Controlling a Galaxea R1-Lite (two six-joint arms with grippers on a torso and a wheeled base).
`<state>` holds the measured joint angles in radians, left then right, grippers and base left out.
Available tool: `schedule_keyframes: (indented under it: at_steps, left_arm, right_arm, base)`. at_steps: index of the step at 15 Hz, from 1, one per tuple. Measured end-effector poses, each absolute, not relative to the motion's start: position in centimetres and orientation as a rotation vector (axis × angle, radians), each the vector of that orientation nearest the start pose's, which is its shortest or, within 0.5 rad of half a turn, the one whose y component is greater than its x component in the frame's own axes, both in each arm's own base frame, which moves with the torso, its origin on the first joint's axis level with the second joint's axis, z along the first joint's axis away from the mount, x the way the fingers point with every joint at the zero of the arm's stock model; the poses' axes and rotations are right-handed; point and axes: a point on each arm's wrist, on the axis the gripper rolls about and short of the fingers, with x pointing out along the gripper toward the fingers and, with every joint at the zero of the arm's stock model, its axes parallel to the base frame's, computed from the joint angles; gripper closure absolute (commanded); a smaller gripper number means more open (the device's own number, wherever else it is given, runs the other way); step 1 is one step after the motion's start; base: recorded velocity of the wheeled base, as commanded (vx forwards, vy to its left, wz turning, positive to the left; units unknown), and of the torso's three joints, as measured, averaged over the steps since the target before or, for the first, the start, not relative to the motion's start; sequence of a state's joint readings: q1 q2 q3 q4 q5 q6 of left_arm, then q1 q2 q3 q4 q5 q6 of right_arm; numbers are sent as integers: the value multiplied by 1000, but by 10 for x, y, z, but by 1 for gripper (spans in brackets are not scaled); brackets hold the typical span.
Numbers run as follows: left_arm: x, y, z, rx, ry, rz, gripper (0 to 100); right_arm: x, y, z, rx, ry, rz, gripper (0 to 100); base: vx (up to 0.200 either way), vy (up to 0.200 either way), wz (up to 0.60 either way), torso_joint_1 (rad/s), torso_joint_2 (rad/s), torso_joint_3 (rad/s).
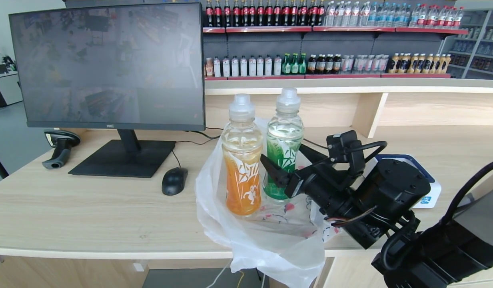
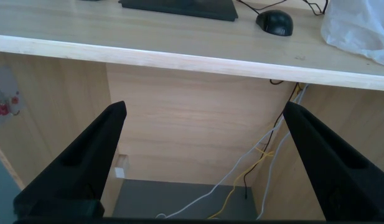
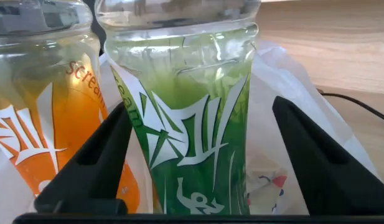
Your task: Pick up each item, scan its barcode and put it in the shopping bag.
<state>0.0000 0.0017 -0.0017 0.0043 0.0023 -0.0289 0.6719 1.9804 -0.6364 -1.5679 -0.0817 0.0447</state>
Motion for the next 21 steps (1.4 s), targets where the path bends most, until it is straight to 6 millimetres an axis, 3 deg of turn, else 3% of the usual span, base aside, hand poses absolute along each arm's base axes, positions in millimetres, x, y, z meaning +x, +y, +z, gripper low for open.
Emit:
schedule_keyframes:
  at_steps: [7, 13, 19, 21]
  left_arm:
    - [-23, 0, 76, -30, 5, 3, 0]
    - [-23, 0, 76, -30, 5, 3, 0]
    - [-23, 0, 76, -29, 4, 3, 0]
    - [-23, 0, 76, -29, 5, 3, 0]
  right_arm:
    - [242, 190, 152, 124, -191, 594, 0]
    - [192, 161, 161, 120, -172, 625, 0]
    - [163, 139, 169, 139, -194, 636, 0]
    - [158, 135, 170, 141, -195, 635, 0]
  base:
    - [0, 0, 0, 0, 0, 0]
    - [0, 0, 0, 0, 0, 0]
    - [-200, 0, 0, 3, -3, 4]
    - [0, 0, 0, 0, 0, 0]
